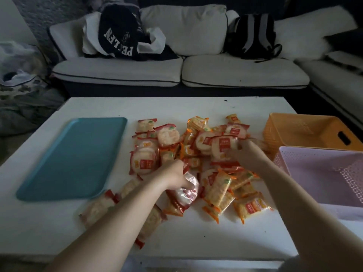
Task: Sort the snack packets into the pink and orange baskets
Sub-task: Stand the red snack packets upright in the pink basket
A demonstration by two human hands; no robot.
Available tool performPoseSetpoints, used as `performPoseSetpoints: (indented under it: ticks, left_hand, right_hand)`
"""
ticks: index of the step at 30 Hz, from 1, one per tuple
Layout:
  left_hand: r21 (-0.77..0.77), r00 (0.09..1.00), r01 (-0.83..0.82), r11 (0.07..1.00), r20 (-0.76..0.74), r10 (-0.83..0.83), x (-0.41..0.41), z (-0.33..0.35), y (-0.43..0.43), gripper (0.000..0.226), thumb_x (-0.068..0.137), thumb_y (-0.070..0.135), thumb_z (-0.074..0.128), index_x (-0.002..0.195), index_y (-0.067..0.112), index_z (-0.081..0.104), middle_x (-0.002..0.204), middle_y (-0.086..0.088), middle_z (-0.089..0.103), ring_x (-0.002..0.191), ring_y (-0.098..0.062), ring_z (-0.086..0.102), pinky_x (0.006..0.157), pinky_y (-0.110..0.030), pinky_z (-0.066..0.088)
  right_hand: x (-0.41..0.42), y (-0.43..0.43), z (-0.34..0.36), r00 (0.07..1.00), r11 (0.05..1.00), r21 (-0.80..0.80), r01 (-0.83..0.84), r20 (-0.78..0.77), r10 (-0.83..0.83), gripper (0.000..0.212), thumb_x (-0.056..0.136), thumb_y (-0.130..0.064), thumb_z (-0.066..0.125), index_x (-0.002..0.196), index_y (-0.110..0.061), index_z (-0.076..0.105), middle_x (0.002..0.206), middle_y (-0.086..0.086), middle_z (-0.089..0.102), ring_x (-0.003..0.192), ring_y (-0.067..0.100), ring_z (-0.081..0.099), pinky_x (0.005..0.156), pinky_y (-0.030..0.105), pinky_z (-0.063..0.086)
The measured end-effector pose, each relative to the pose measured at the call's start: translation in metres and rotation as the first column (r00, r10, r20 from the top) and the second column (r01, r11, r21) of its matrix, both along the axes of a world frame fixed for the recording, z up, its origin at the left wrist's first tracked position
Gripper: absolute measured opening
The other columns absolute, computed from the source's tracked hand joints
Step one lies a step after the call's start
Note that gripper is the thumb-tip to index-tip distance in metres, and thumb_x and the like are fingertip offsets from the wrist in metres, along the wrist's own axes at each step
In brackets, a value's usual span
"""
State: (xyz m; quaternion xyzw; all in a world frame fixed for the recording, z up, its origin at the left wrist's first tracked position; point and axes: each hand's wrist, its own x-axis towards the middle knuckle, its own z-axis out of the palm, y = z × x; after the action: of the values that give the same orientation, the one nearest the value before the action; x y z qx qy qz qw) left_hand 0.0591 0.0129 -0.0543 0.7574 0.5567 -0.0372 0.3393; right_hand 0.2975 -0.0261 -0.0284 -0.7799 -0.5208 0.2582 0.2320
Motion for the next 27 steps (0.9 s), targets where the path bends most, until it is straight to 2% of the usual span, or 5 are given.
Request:
performPoseSetpoints:
  ticks: [5, 9, 14, 24, 27]
  left_hand:
    - [0.086, 0.967, -0.094, 0.992, 0.246, 0.071, -0.006, 0.017, 0.006, 0.049, 0.073, 0.029, 0.089, 0.113, 0.02, 0.064, 0.111, 0.003, 0.068, 0.101, -0.02, 0.065, 0.085, -0.031, 0.055]
    - [-0.078, 0.73, -0.27, 0.96, 0.634, 0.257, -0.006, 0.035, 0.023, 0.057, 0.08, 0.019, 0.086, 0.128, 0.033, 0.058, 0.135, 0.009, 0.051, 0.125, -0.016, 0.051, 0.09, -0.022, 0.049]
    - [-0.19, 0.643, -0.36, 0.914, 0.659, 0.39, 0.031, 0.039, 0.067, 0.066, 0.063, 0.022, 0.097, 0.119, 0.019, 0.063, 0.117, 0.0, 0.071, 0.108, -0.018, 0.069, 0.095, -0.039, 0.056]
    - [-0.511, 0.5, -0.344, 0.788, 0.61, 0.615, 0.063, -0.004, 0.083, 0.044, 0.079, 0.036, 0.084, 0.116, 0.015, 0.07, 0.107, -0.005, 0.078, 0.1, -0.019, 0.073, 0.075, -0.03, 0.052]
    - [-0.525, 0.538, -0.279, 0.804, 0.608, 0.584, 0.068, -0.005, 0.081, 0.041, 0.08, 0.035, 0.081, 0.115, 0.014, 0.073, 0.106, -0.008, 0.078, 0.097, -0.023, 0.076, 0.08, -0.035, 0.058]
  right_hand:
    - [0.007, 0.009, -0.002, 0.998, 0.998, -0.065, 0.024, -0.057, -0.027, 0.032, 0.081, -0.032, 0.083, 0.096, -0.011, 0.065, 0.09, 0.005, 0.07, 0.083, 0.022, 0.067, 0.072, 0.039, 0.057]
    - [0.009, 0.012, -0.004, 0.988, 0.995, -0.103, -0.016, -0.153, 0.0, 0.028, 0.08, -0.02, 0.083, 0.098, -0.005, 0.068, 0.099, 0.013, 0.073, 0.092, 0.025, 0.07, 0.087, 0.044, 0.059]
    - [0.029, 0.007, 0.0, 0.936, 0.993, -0.109, 0.045, -0.342, -0.079, 0.038, 0.069, -0.016, 0.09, 0.101, -0.011, 0.069, 0.096, 0.011, 0.077, 0.09, 0.031, 0.075, 0.084, 0.054, 0.061]
    - [0.045, 0.015, 0.027, 0.273, 0.848, -0.093, 0.522, -0.924, -0.269, 0.021, 0.085, -0.011, 0.056, 0.105, -0.008, 0.06, 0.099, 0.018, 0.067, 0.09, 0.035, 0.07, 0.076, 0.048, 0.061]
    - [0.033, 0.032, 0.013, 0.249, 0.839, -0.145, 0.525, -0.916, -0.315, 0.024, 0.077, -0.011, 0.056, 0.1, -0.007, 0.06, 0.099, 0.017, 0.062, 0.087, 0.035, 0.065, 0.083, 0.048, 0.056]
